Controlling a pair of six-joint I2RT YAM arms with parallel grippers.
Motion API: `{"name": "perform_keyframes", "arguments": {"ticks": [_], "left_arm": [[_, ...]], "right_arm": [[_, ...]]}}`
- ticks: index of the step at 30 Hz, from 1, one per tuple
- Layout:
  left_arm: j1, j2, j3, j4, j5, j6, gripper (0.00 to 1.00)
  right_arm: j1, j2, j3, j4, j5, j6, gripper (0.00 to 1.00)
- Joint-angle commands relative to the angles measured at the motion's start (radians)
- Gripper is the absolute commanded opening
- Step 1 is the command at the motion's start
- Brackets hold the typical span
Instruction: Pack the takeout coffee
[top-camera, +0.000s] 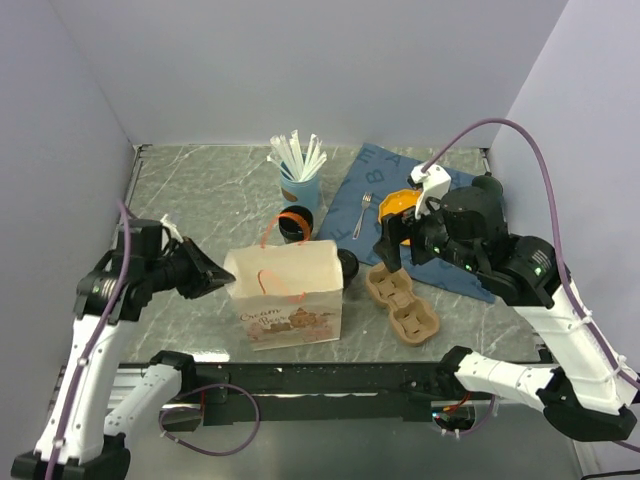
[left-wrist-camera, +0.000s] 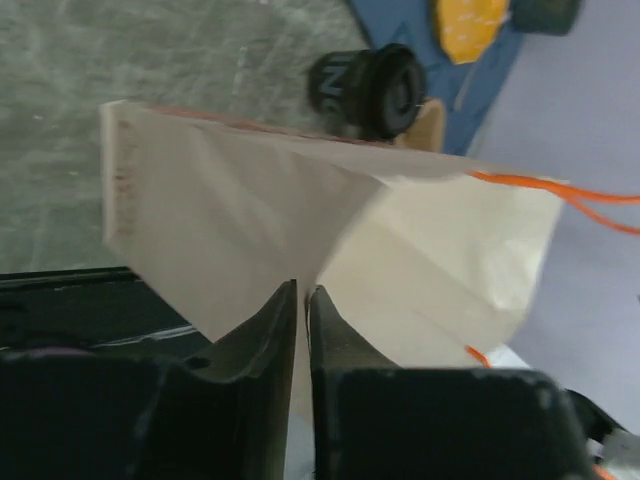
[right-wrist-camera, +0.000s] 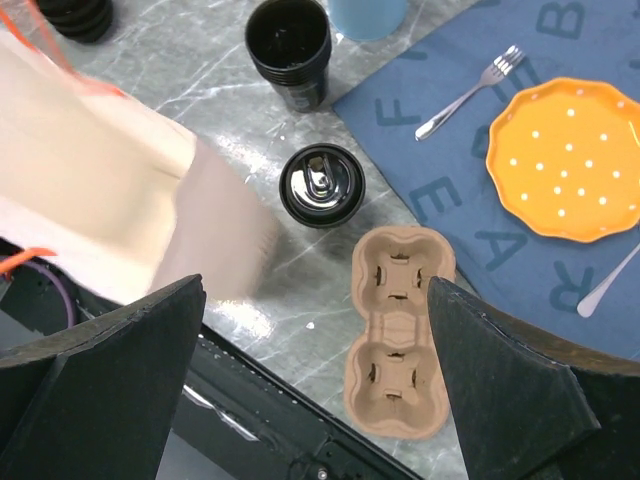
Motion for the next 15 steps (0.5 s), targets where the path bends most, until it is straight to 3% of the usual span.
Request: {"name": "perform_keyframes", "arguments": {"ticks": [1, 4, 7, 15], "left_arm": [[0.003, 0.069, 0.046, -0.013, -0.090, 0.116, 0.20], [0.003, 0.143, 0.141, -0.086, -0.236, 0.163, 0.32], [0.003, 0.201, 0.212, -0.093, -0.310, 0.179, 0.33], [0.003, 0.221, 0.281, -0.090, -0.344, 0.188, 0.11]], "right_arm": [[-0.004, 0.022, 0.040, 0.010, 0.055, 0.069, 1.00], [-0.004, 0.014, 0.017, -0.001, 0.095, 0.121, 0.98], [-0.004, 0.016, 0.000, -0.027, 0.117, 0.161, 0.97], [-0.004, -0.003, -0.032, -0.047, 0.120, 0.160, 0.96]]}}
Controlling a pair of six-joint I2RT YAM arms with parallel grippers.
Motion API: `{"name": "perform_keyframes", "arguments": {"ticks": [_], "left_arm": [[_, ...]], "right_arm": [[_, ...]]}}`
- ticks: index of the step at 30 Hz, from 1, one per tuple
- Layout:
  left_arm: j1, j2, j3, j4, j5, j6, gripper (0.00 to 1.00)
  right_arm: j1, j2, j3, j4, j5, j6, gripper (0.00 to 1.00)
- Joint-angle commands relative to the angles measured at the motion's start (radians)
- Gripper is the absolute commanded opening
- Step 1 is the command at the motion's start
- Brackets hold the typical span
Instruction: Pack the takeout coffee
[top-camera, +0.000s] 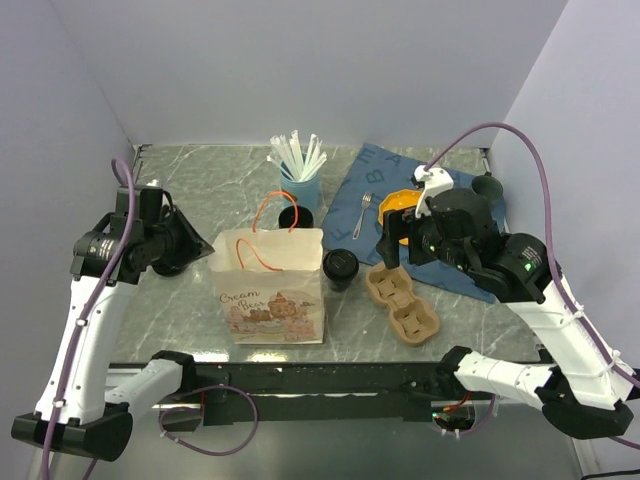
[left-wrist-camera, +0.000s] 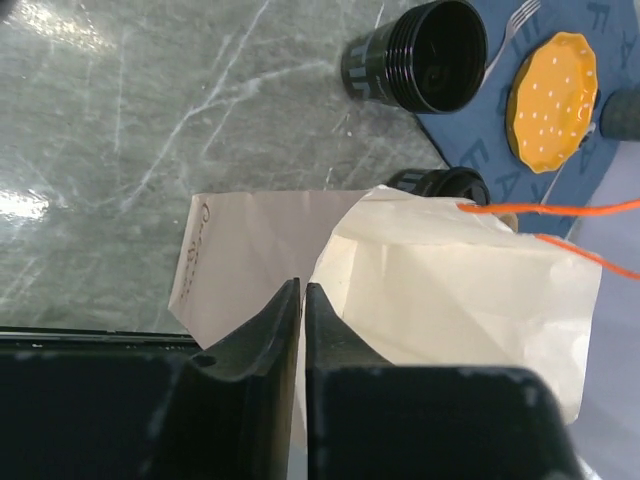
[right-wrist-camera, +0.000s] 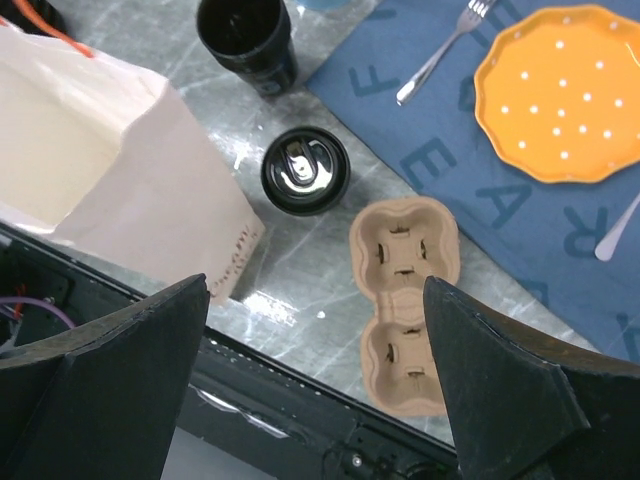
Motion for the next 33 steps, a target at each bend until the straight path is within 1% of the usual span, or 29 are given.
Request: {"name": "perform_keyframes", "arguments": {"ticks": [1, 2, 5, 10, 14, 20, 21, 22, 24, 25, 27, 28, 29, 30, 31, 32, 33], "left_arm": [[0.003, -0.007, 0.047, -0.016, -0.046, 0.026, 0.10], [0.003, -0.007, 0.053, -0.016, -0.049, 0.026, 0.06], [0.003, -0.007, 0.064, -0.010, -0.049, 0.032, 0.01], [0.003, -0.010, 0.093, 0.022, -0.032, 0.012, 0.01], [0.003, -0.030, 0.094, 0.014, -0.108, -0.011, 0.01], [0.003, -0.058, 0.074, -0.002, -0.130, -0.035, 0.01], [0.003, -0.064, 0.076, -0.006, -0.129, -0.037, 0.03], [0.003, -0.064, 0.079, -0.012, -0.129, -0.041, 0.24], [0.003, -0.070, 0.105, -0.033, -0.141, -0.049, 0.49], [0.003, -0.069, 0.117, -0.041, -0.141, -0.051, 0.64], [0.003, -0.069, 0.157, -0.061, -0.142, -0.044, 0.76], [0.003, -0.067, 0.169, -0.070, -0.147, -0.041, 0.88], [0.003, -0.064, 0.189, -0.078, -0.168, -0.035, 0.95], [0.003, -0.056, 0.195, -0.085, -0.169, -0.031, 0.99], [0.003, -0.056, 0.199, -0.098, -0.166, -0.026, 0.97], [0.003, -0.055, 0.196, -0.102, -0.169, -0.021, 0.97], [0.003, -0.061, 0.193, -0.108, -0.167, -0.020, 0.97]], "right_arm": [[-0.004, -0.032, -0.018, -0.005, 0.027, 0.006, 0.96], [-0.002, -0.034, -0.023, -0.008, 0.025, 0.001, 0.96], [-0.004, -0.039, -0.032, -0.020, 0.028, 0.006, 0.99], [-0.004, -0.042, -0.061, -0.022, 0.005, 0.022, 1.00], [-0.004, -0.040, -0.086, -0.049, 0.005, 0.062, 0.98], [-0.005, -0.055, -0.172, -0.091, 0.073, 0.174, 0.96], [-0.013, -0.061, -0.185, -0.101, 0.082, 0.194, 0.95], [-0.016, -0.062, -0.202, -0.111, 0.093, 0.220, 0.94], [-0.031, -0.057, -0.215, -0.126, 0.096, 0.288, 0.91], [-0.034, -0.054, -0.228, -0.135, 0.097, 0.311, 0.90], [-0.043, -0.040, -0.248, -0.146, 0.097, 0.378, 0.86], [-0.046, -0.040, -0.282, -0.120, 0.087, 0.369, 0.86], [-0.047, -0.037, -0.306, -0.105, 0.078, 0.368, 0.84], [-0.054, -0.037, -0.328, -0.095, 0.074, 0.371, 0.84], [-0.071, -0.040, -0.372, -0.047, 0.061, 0.345, 0.83], [-0.079, -0.048, -0.400, -0.010, 0.047, 0.314, 0.82], [-0.086, -0.063, -0.461, 0.030, -0.009, 0.285, 0.82]]}}
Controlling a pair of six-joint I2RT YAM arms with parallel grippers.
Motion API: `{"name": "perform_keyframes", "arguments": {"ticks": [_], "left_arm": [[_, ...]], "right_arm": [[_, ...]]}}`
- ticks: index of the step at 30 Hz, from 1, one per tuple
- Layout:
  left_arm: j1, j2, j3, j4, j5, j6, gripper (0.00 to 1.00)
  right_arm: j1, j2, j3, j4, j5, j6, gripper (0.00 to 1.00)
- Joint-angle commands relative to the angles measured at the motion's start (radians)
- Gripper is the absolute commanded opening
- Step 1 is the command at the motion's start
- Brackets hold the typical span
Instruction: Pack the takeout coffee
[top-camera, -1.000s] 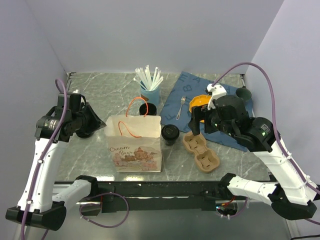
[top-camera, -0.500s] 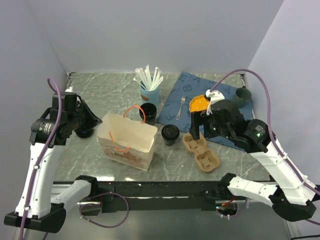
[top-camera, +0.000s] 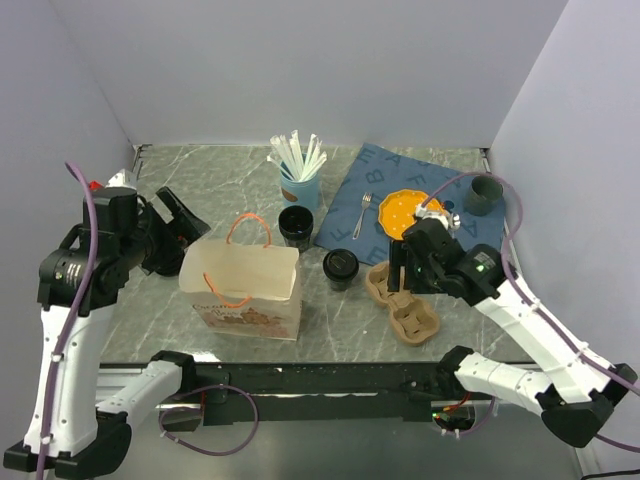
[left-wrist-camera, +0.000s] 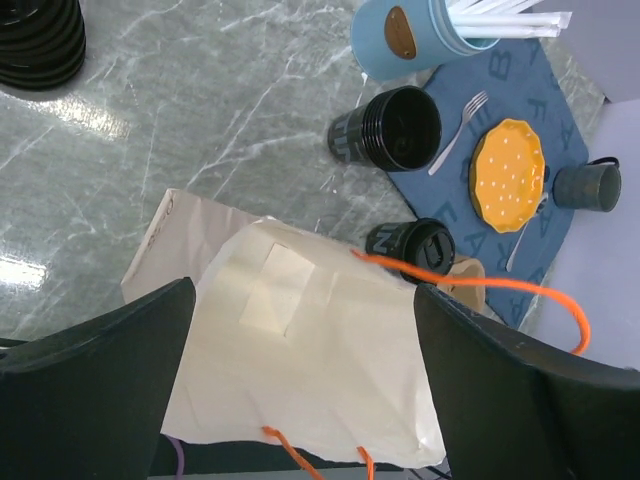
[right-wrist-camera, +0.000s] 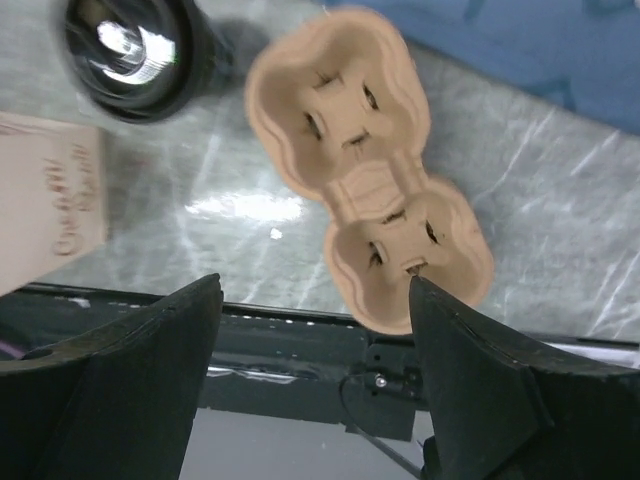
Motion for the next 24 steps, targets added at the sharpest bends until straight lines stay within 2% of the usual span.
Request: {"name": "perform_keyframes", "arguments": {"ticks": [1, 3, 5, 6, 10, 16, 24], "left_arm": [[0.003, -0.009, 0.027, -0.045, -0.024, 0.013, 0.97], [0.003, -0.030, 0.023, -0.048, -0.022, 0.004, 0.97], [0.003, -0.051, 0.022, -0.045, -0.045, -0.017, 0.96], [0.003, -0.076, 0.022, -0.042, -0.058, -0.025, 0.97], [0.003, -0.136, 0.005, -0.010, -0.111, -0.046, 0.97], [0.003, -0.142, 0.005, -0.002, -0.119, 0.007, 0.96], [0.003, -0.121, 0.037, -0.022, -0.118, 0.053, 0.97]], "right_arm": [[-0.062, -0.029, -0.144, 0.149, -0.098, -0.068, 0.81], [-0.093, -0.023, -0.189, 0.170, -0.141, -0.061, 0.73], [-0.132, -0.012, -0.203, 0.134, -0.117, 0.037, 0.63], [-0.146, 0.007, -0.200, 0.118, -0.114, 0.074, 0.62], [-0.168, 0.041, -0.178, 0.052, -0.033, 0.291, 0.66], [-0.186, 0.113, -0.164, 0.020, -0.010, 0.552, 0.64], [-0.191, 0.277, -0.118, -0.034, 0.029, 0.674, 0.65]]}}
